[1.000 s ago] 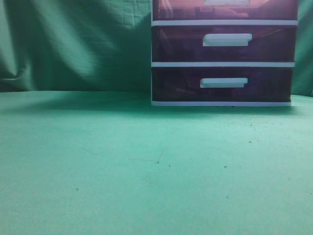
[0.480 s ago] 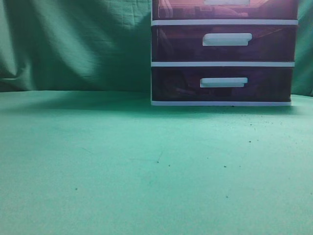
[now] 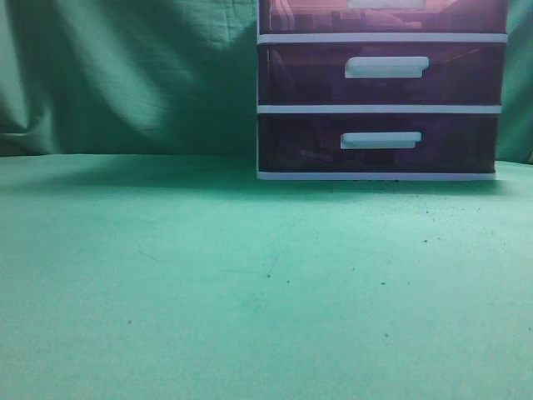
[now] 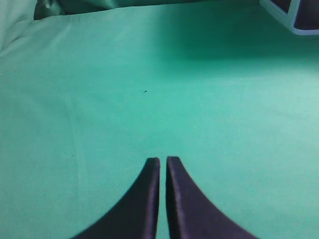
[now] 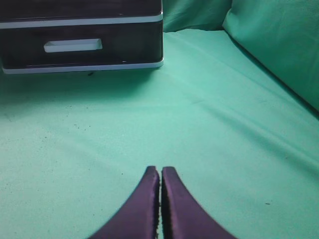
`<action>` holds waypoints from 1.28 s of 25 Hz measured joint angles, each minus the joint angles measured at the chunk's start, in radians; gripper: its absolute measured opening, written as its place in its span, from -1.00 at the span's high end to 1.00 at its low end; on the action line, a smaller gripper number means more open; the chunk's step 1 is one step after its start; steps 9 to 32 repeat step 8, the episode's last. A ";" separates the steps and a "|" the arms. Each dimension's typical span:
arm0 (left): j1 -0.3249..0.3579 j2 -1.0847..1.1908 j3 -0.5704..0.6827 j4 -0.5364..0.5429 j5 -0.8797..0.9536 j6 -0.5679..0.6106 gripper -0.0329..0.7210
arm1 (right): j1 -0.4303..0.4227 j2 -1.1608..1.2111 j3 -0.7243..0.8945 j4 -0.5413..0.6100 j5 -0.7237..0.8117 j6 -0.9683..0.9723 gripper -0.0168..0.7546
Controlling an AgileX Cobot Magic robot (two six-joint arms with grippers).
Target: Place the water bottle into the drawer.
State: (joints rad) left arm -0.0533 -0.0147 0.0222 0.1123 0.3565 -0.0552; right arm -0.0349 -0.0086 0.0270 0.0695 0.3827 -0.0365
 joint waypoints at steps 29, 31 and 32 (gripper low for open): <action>0.000 0.000 0.000 0.000 0.000 0.000 0.91 | 0.000 0.000 0.000 0.000 0.000 0.002 0.96; 0.000 0.000 0.000 0.000 0.000 0.000 0.91 | 0.000 0.000 0.000 0.000 0.000 0.002 0.96; 0.000 0.000 0.000 0.000 0.000 0.000 0.91 | 0.000 0.000 0.000 0.000 0.000 0.002 0.96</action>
